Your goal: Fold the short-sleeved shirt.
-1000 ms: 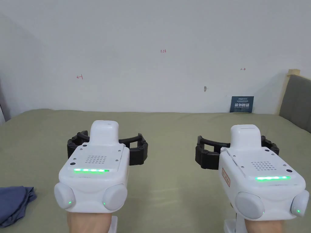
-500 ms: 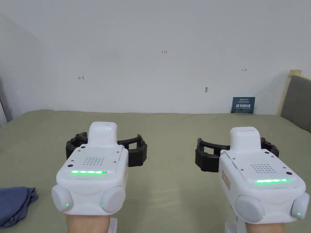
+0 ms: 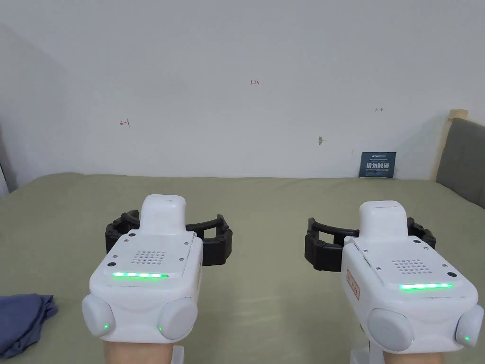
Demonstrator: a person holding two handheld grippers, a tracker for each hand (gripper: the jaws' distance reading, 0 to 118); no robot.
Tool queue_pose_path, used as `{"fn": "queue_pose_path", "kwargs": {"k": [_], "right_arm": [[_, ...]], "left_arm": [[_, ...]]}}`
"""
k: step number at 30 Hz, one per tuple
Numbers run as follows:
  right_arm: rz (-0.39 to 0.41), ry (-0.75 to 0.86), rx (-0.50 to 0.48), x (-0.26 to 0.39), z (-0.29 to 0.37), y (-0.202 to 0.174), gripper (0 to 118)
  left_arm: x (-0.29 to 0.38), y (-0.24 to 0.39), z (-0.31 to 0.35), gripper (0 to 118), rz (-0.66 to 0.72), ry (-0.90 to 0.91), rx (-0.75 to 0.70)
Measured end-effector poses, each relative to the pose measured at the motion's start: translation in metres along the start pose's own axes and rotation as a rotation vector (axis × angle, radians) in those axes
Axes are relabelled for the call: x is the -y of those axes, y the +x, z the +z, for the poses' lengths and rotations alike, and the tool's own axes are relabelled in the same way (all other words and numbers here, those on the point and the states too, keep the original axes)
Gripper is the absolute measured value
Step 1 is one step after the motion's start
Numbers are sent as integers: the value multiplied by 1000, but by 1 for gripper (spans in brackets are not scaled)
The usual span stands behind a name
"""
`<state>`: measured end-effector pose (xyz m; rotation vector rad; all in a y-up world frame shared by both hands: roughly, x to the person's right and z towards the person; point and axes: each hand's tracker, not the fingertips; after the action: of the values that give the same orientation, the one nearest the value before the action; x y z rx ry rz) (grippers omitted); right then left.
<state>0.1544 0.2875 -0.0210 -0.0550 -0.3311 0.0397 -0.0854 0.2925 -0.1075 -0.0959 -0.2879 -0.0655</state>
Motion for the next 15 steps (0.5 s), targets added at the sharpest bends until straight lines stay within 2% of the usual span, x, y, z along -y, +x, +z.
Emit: {"fn": "queue_pose_path", "kwargs": {"k": [15], "right_arm": [[5, -9, -6, 3, 0, -1, 118]], "left_arm": [[0, -1, 1, 118, -1, 4, -4]]}}
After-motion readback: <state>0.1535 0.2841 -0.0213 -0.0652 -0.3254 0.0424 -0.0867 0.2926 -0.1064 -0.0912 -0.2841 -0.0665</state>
